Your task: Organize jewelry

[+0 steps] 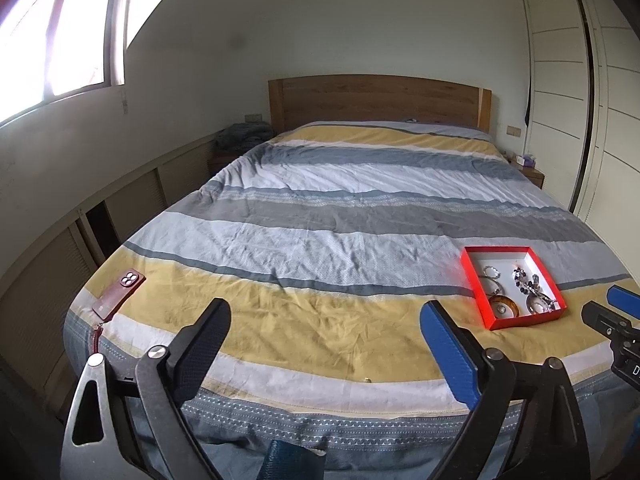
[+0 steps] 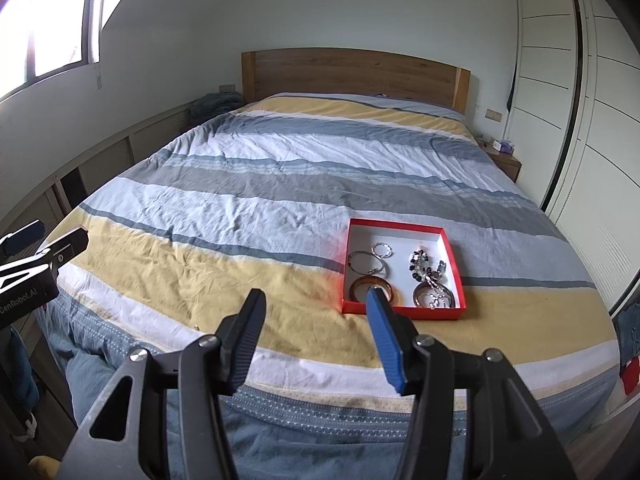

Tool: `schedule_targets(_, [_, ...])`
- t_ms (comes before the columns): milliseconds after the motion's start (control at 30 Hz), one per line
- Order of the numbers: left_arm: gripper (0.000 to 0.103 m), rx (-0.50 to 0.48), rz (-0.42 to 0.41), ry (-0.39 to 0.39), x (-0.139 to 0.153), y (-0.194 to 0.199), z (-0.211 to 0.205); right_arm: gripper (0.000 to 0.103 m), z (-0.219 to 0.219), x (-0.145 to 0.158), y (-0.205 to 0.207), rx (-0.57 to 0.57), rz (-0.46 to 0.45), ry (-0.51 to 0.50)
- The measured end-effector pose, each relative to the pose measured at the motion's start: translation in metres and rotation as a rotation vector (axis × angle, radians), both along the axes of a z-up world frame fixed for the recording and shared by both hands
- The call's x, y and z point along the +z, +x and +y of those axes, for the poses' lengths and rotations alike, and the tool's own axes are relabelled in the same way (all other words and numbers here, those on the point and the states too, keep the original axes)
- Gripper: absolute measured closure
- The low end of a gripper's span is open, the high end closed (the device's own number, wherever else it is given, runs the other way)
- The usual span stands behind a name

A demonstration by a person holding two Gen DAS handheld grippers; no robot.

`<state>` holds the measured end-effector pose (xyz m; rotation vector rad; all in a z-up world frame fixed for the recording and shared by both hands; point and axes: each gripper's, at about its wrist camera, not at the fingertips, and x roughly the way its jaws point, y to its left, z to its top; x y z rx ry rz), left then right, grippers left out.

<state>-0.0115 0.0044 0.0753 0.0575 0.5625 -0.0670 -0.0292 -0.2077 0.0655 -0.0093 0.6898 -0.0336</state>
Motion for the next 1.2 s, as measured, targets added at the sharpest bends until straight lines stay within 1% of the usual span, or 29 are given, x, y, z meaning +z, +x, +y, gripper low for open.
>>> schedule_targets(100, [0.001,0.012,-0.004,-0.008,0.001,-0.001,0.002,0.048,0.0,-0.001,-0.001,0.003,0.002,0.001])
schedule_targets(333, [0.0,0.029,-0.01,0.0,-0.001,0.001,0.002,0.046,-0.006,-0.006,0.0,-0.009,0.006,0.014])
schedule_targets(467, [0.0,0.028,-0.001,0.009,-0.005,0.003,0.0,0.04,-0.011,-0.011,0.002,-0.017,0.007,0.016])
schedule_targets(667, [0.0,0.017,0.016,0.018,-0.01,0.006,-0.005,0.035,-0.018,-0.025,0.007,-0.023,0.026,0.025])
schedule_targets(1200, [0.0,-0.018,0.07,0.058,-0.03,0.017,-0.016,0.034,-0.036,-0.057,0.019,-0.062,0.083,0.057])
